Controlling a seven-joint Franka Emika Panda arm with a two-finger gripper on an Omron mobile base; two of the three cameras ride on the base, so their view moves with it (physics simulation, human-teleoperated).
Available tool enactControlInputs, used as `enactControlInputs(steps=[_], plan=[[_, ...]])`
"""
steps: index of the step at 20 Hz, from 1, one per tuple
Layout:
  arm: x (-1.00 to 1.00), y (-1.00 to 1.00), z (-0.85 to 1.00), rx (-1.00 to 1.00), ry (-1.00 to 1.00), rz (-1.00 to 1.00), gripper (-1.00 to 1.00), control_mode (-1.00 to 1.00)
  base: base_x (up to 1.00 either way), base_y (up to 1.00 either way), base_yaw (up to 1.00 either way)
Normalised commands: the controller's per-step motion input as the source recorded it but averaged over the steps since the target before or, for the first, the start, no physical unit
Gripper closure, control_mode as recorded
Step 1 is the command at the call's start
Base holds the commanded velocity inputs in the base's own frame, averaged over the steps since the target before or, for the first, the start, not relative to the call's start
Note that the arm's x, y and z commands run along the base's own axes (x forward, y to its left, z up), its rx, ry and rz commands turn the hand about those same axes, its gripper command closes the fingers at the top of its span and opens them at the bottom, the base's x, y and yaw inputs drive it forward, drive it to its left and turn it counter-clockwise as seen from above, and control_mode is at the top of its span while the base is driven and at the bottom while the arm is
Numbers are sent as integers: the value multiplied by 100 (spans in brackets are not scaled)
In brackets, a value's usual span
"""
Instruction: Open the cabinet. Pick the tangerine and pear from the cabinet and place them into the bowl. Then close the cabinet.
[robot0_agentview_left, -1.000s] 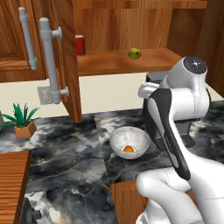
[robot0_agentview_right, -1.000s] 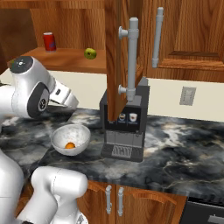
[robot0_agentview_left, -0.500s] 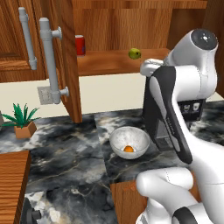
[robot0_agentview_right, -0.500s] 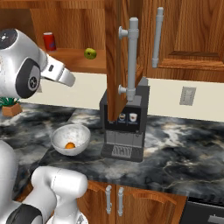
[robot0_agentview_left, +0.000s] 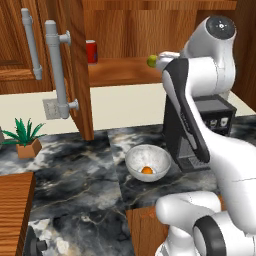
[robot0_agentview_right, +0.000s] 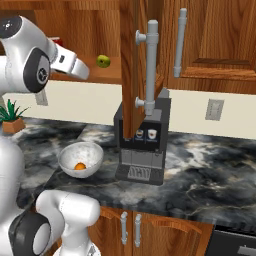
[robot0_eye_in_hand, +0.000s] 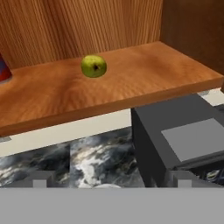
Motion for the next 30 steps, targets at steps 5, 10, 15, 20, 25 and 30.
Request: enactControlInputs(steps=[5, 10, 15, 20, 25, 30], plan=[[72, 0, 1, -2, -2, 0, -100, -100, 0, 0, 0], [77, 0, 0, 0, 0, 0, -100, -100, 0, 0, 0], [86, -15, 0, 0, 0, 0, -100, -100, 0, 0, 0], [76, -7, -3, 0, 2, 0, -100, -100, 0, 0, 0], [64, 0, -7, 0, 2, 0, -100, -100, 0, 0, 0], [51, 0, -5, 0, 3, 0, -100, -100, 0, 0, 0]])
